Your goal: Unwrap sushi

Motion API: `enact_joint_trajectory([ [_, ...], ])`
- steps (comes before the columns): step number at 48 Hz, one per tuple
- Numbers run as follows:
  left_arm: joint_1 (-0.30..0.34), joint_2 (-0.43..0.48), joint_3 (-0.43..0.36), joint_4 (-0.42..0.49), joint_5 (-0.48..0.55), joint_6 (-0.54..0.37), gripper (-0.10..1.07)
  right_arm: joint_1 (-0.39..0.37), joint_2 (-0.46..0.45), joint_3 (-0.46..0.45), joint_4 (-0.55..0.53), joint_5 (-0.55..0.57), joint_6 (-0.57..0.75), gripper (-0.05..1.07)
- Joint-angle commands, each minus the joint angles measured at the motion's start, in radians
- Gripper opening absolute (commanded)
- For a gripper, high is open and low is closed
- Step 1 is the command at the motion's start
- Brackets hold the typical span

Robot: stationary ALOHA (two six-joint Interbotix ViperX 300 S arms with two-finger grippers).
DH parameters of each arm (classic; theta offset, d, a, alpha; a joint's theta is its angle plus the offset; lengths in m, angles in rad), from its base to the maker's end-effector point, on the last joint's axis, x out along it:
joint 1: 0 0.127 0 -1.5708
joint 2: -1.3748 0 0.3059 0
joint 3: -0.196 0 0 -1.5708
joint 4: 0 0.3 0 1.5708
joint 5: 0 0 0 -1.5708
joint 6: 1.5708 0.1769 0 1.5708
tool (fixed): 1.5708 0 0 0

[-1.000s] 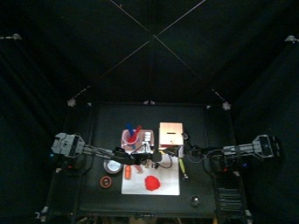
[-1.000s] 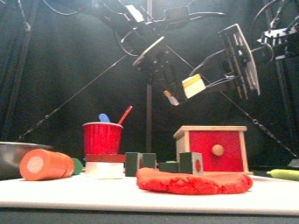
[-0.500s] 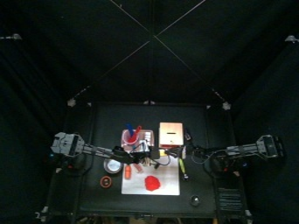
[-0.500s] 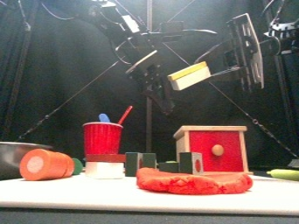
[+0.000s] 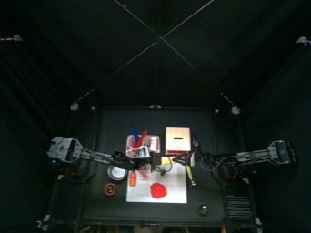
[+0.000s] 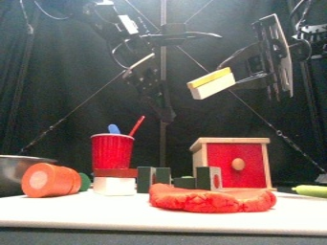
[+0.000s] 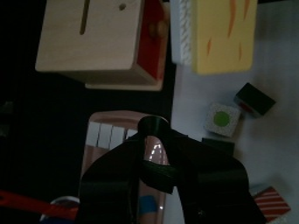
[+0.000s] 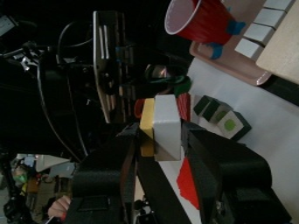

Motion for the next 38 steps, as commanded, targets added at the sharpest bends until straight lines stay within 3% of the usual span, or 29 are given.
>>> enact_joint_trajectory([
  [1,-0.011,-0.048,0.011,-0.014,0.002,-0.003,0.65,-0.002,-0.018,-0.011,-0.002,-0.002,-0.002,0.50],
  [26,-0.011,-0.080,0.063,-0.040,-0.008,-0.006,0.65,-0.008,-0.032,-0.005,-0.008,-0.002,-0.002,0.50],
  [38,-0.006,-0.078,0.071,0.015,-0.032,-0.086,0.65,-0.009,-0.032,-0.005,-0.008,0.000,-0.002,0.50],
])
